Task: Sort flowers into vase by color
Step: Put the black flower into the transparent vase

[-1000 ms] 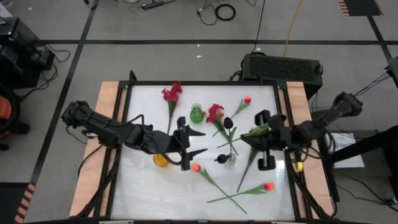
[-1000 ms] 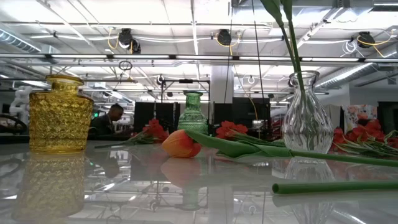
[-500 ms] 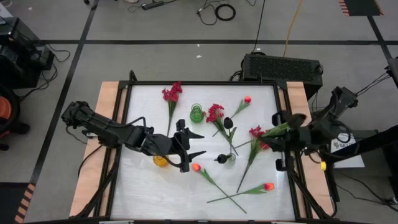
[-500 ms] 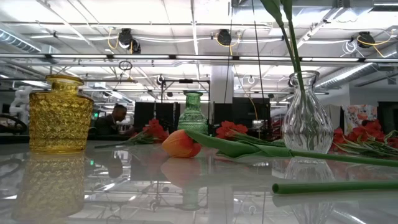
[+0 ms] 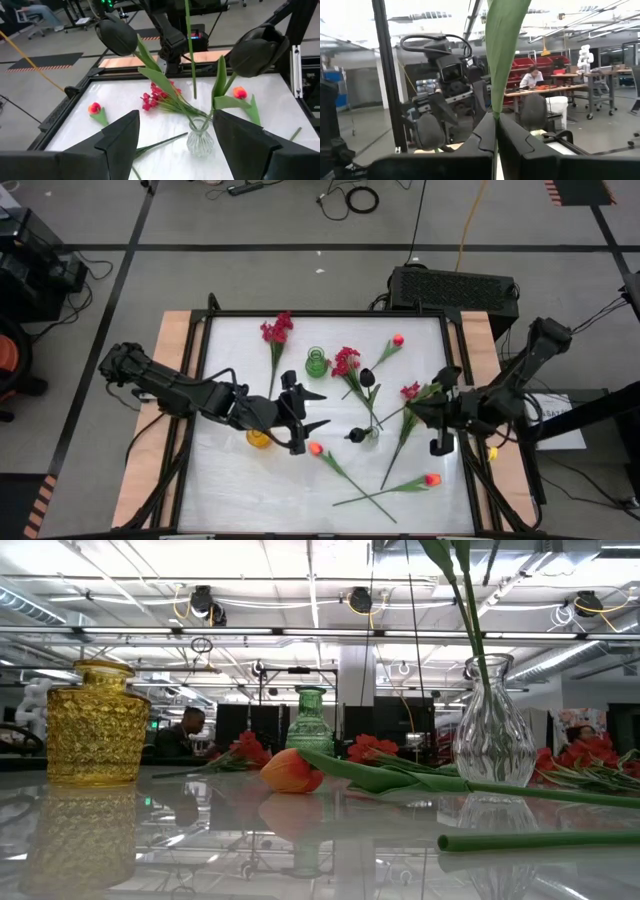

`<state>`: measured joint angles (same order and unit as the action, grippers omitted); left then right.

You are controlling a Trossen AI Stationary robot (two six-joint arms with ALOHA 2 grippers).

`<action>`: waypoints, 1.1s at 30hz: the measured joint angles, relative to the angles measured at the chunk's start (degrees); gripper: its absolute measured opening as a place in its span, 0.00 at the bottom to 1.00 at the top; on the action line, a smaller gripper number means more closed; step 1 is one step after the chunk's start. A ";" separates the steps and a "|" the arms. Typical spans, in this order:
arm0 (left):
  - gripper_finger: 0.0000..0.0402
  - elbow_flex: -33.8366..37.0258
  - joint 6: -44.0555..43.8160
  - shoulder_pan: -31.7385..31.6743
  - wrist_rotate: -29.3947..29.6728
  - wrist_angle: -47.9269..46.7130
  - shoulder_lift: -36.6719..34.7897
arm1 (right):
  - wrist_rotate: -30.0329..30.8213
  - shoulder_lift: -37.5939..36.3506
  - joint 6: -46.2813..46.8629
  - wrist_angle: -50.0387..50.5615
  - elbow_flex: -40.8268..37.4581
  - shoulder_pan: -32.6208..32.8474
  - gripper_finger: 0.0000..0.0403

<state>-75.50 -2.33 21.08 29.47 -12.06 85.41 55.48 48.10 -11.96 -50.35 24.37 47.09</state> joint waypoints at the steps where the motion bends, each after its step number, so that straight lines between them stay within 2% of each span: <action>1: 0.65 0.00 -0.04 0.00 0.00 0.00 0.00 | 0.00 0.00 -0.07 -2.05 -1.29 0.00 0.00; 7: 0.65 0.00 -0.26 0.00 0.02 -0.04 0.00 | -0.02 1.10 0.80 -12.71 -8.37 0.00 0.00; 10: 0.65 0.02 -0.26 0.00 0.05 -0.05 0.00 | -0.05 2.09 2.25 -13.67 -10.15 -0.04 0.00; 20: 0.65 0.02 -1.26 -1.96 1.14 -1.37 0.57 | -2.55 9.10 5.54 -16.84 -11.15 -1.84 0.00; 24: 0.64 0.09 -2.77 -3.26 -1.05 -3.03 1.59 | -2.68 12.03 5.57 -18.46 -11.15 -2.54 0.00; 28: 0.60 0.09 -4.55 -4.07 -4.11 -5.59 1.64 | -2.58 14.03 5.57 -18.95 -11.13 -3.32 0.00; 33: 0.49 0.09 -4.90 -4.19 -5.49 -7.34 1.64 | -2.43 15.25 5.57 -19.51 -11.13 -4.05 0.00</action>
<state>-75.42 -7.22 16.89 23.98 -19.39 87.05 53.06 63.35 -6.39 -69.85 13.23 43.04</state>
